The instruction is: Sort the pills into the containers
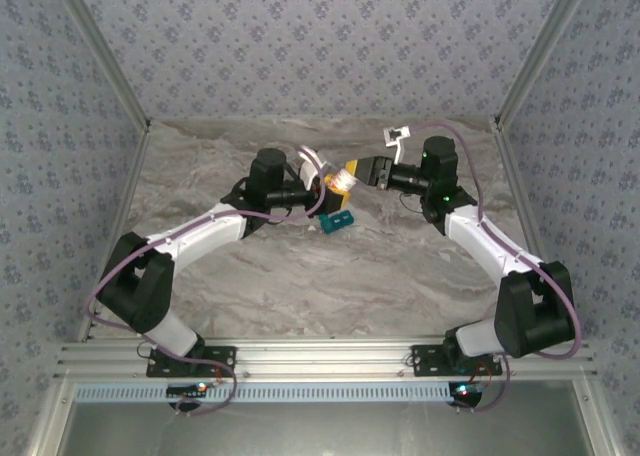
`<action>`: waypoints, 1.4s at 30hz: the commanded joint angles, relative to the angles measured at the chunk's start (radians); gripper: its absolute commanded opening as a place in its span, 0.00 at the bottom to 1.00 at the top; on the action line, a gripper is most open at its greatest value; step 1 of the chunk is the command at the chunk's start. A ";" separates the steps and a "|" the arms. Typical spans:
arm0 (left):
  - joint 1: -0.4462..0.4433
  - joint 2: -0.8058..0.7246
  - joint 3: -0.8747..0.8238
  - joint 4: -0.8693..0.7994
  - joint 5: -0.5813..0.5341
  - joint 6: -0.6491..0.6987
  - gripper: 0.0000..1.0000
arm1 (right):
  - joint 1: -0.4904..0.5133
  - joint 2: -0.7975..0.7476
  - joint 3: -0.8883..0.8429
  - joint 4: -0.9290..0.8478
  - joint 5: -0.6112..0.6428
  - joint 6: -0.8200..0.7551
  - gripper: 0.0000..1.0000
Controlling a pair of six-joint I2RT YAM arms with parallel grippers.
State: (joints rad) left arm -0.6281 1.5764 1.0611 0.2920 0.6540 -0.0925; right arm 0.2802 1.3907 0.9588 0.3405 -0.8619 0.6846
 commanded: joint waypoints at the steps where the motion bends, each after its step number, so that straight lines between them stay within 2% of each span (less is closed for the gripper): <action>1: 0.021 -0.020 -0.020 0.029 0.013 -0.009 0.00 | -0.019 -0.024 0.008 -0.034 0.079 -0.029 0.42; 13: 0.022 -0.016 -0.031 0.023 -0.020 0.003 0.00 | -0.004 -0.072 0.007 -0.139 0.131 -0.046 0.77; 18: 0.022 -0.015 -0.027 0.020 -0.027 0.008 0.00 | -0.004 -0.116 -0.006 -0.170 0.197 -0.011 0.84; 24: 0.020 -0.010 -0.018 0.010 -0.039 0.017 0.00 | 0.037 -0.079 0.059 -0.275 0.291 0.035 0.85; 31: 0.017 -0.010 -0.016 0.005 -0.037 0.017 0.00 | 0.086 -0.016 0.120 -0.293 0.316 0.041 0.83; 34: 0.017 -0.008 -0.017 0.004 -0.037 0.017 0.00 | 0.103 0.002 0.134 -0.288 0.313 0.043 0.79; 37: 0.016 -0.008 -0.017 0.006 -0.037 0.016 0.00 | 0.112 0.015 0.144 -0.289 0.309 0.041 0.73; 42: 0.016 -0.007 -0.017 0.009 -0.037 0.013 0.00 | 0.105 0.017 0.136 -0.279 0.294 0.033 0.45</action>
State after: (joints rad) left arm -0.6086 1.5764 1.0386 0.2840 0.6090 -0.0948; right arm 0.3889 1.4033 1.0706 0.0708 -0.5674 0.7250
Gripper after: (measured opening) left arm 0.445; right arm 0.478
